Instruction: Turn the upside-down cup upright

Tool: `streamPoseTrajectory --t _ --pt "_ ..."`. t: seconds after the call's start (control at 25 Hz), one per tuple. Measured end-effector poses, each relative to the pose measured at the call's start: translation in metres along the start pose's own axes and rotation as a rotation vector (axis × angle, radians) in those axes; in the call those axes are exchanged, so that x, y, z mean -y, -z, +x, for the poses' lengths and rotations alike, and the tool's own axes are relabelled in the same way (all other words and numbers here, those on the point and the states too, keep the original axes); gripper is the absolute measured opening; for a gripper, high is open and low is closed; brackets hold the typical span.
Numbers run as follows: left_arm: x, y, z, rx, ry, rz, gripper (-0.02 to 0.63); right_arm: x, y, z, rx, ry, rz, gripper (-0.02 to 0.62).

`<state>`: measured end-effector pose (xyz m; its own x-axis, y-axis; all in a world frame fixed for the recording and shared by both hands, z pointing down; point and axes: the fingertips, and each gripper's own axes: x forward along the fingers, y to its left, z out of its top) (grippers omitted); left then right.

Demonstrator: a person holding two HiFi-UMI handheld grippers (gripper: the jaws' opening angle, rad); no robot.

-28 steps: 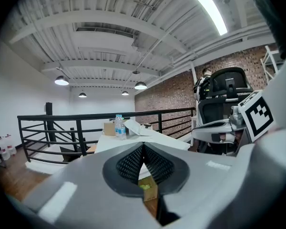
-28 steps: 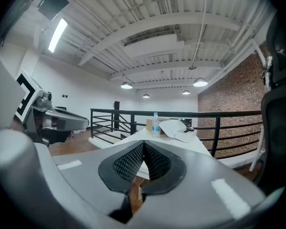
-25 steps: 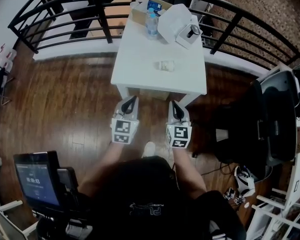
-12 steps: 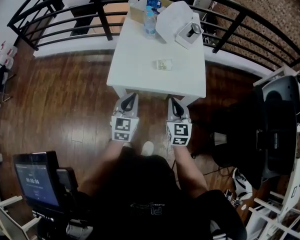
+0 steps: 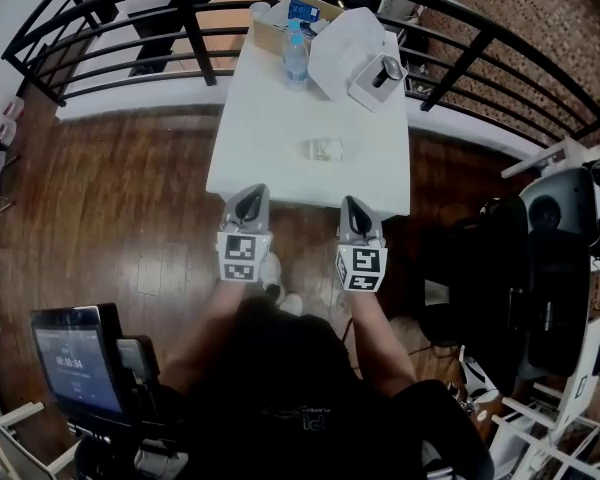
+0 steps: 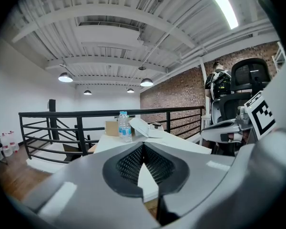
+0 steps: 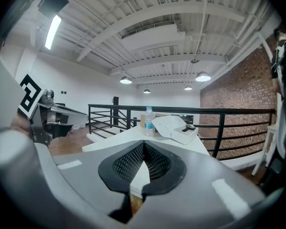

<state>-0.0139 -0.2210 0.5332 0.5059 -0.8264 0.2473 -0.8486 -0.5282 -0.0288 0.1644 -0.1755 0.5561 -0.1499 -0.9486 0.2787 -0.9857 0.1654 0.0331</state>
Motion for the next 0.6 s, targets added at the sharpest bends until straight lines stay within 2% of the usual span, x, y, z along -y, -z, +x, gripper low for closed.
streamPoseTrajectory --t 0.32,0.6 --pt "-0.021 -0.029 0.072 0.037 0.057 0.003 -0.002 0.017 -0.006 0.057 -0.044 0.0 -0.017 0.014" --pt "-0.028 -0.03 0.101 0.029 0.102 0.001 -0.002 0.026 0.002 0.078 -0.089 0.026 0.011 0.014"
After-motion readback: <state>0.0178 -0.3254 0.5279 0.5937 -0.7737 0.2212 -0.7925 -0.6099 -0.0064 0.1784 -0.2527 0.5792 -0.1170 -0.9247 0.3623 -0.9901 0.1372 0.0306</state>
